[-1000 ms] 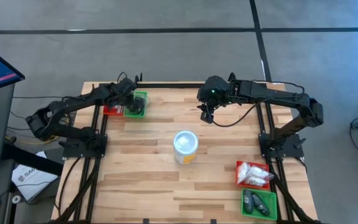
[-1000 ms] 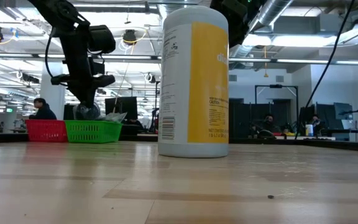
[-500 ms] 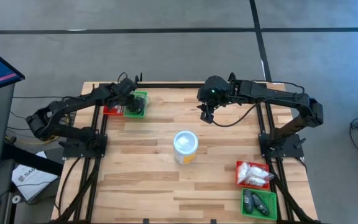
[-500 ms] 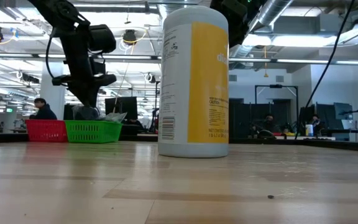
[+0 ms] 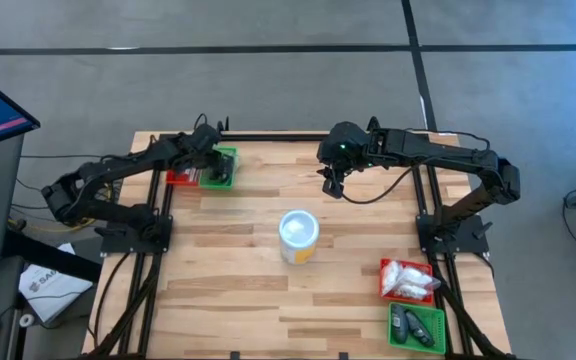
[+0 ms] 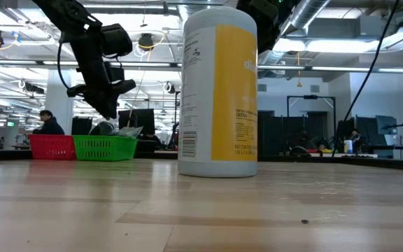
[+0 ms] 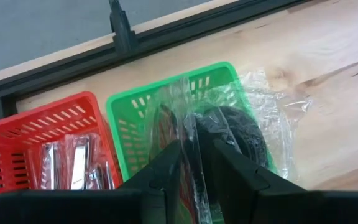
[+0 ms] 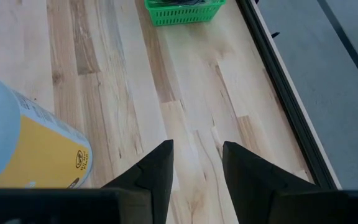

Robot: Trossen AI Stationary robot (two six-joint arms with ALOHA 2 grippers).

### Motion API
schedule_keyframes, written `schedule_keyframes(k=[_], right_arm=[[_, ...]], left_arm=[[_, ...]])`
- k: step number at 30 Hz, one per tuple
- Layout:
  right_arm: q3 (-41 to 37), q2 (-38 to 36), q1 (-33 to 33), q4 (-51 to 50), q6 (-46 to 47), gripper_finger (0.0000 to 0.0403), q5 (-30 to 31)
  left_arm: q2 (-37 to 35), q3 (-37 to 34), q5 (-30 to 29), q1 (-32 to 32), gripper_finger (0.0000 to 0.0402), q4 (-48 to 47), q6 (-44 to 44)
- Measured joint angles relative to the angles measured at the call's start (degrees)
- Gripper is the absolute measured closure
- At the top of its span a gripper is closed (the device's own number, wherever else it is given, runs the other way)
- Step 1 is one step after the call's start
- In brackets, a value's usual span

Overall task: Pick & Place Travel size toiletries
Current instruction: Put the black hairbrush into the top green basket

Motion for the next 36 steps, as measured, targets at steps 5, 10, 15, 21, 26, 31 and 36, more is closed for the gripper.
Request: schedule_keyframes(k=[5, 10, 15, 21, 26, 31, 36], right_arm=[[0.0, 0.0, 0.0, 0.0, 0.0, 0.0274, 0.0], [0.0, 0.0, 0.0, 0.0, 0.0, 0.0274, 0.0], [0.0, 0.0, 0.0, 0.0, 0.0, 0.0274, 0.0], [0.0, 0.0, 0.0, -0.1, 0.0, 0.0274, 0.0], [0.0, 0.0, 0.0, -0.3, 0.0, 0.0274, 0.0], [0.0, 0.0, 0.0, -0.4, 0.0, 0.0274, 0.0], [0.0, 0.0, 0.0, -0.4, 0.0, 0.0274, 0.0]], left_arm=[[0.0, 0.0, 0.0, 0.0, 0.032, 0.6, 0.1], [0.0, 0.0, -0.1, 0.0, 0.0321, 2.3, 2.0], [0.0, 0.0, -0.2, 0.0, 0.0323, 3.8, 3.0], [0.0, 0.0, 0.9, -0.1, 0.0324, 4.0, 3.1], [-1.5, 0.0, 1.6, -0.6, 0.0325, 4.5, 4.3], [-4.1, 0.0, 1.6, -1.8, 0.0325, 4.7, 6.4], [-4.7, -0.5, 5.7, -3.0, 0.0325, 5.3, 6.4]])
